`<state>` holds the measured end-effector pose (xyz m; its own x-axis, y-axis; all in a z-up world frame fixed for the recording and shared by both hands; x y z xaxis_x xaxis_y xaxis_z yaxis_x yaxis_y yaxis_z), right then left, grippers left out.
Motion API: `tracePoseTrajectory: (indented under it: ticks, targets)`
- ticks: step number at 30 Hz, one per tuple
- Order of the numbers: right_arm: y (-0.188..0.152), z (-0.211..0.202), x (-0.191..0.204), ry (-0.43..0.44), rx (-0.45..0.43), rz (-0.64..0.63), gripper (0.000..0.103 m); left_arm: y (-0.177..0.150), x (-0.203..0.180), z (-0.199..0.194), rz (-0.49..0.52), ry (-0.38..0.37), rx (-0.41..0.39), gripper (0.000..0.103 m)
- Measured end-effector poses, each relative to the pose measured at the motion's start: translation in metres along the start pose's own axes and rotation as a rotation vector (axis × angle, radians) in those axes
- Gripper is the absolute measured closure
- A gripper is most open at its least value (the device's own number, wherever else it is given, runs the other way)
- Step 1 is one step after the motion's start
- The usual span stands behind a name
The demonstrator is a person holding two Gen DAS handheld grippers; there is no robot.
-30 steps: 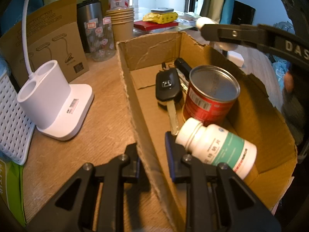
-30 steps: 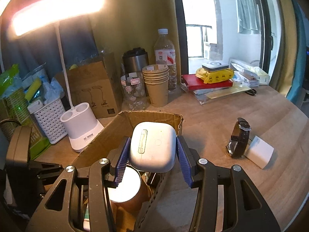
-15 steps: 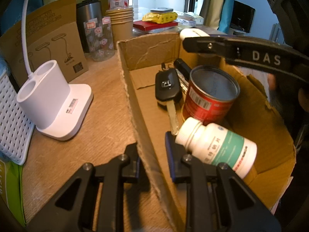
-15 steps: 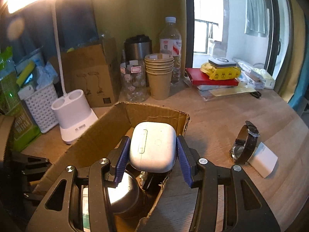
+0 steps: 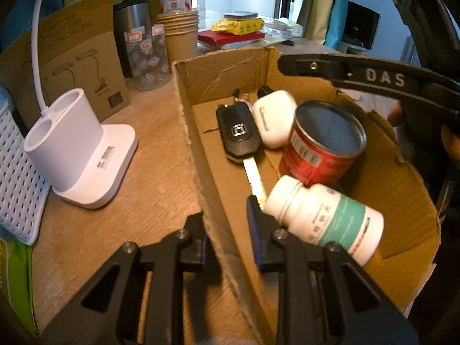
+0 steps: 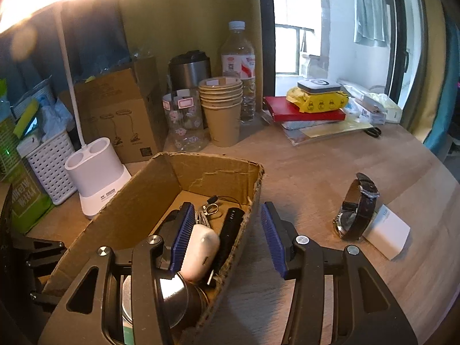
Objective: Organize rigid objects
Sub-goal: 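Lower the earbud case into the box and open the right gripper, then move the right gripper to the white charger block and grasp it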
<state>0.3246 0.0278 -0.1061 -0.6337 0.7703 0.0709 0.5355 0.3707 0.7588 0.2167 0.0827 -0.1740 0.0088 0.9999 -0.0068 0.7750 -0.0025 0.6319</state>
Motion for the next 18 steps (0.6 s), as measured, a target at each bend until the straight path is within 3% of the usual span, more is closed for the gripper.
tracePoseTrajectory:
  ticks: [10, 18]
  targets:
    - [0.002, -0.043, -0.038, -0.052, -0.094, 0.072, 0.049, 0.000, 0.001, -0.001, -0.004, -0.007, 0.001, 0.079]
    - [-0.001, -0.055, -0.068, -0.103, -0.112, 0.124, 0.046, 0.000, 0.002, -0.001, -0.007, -0.012, 0.002, 0.079]
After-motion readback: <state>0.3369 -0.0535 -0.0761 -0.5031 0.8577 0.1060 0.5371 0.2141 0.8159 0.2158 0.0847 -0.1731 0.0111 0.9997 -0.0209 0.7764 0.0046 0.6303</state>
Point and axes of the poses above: each gripper's, at about its wrist camera, not at the fingertips, and z roughly the way its jaws point, x to its left, y to its top, the point moved 7 cm from there along z, roughly the way its jaws point, and after that the axes turned 3 degrees about z, right-handed, at the moved point
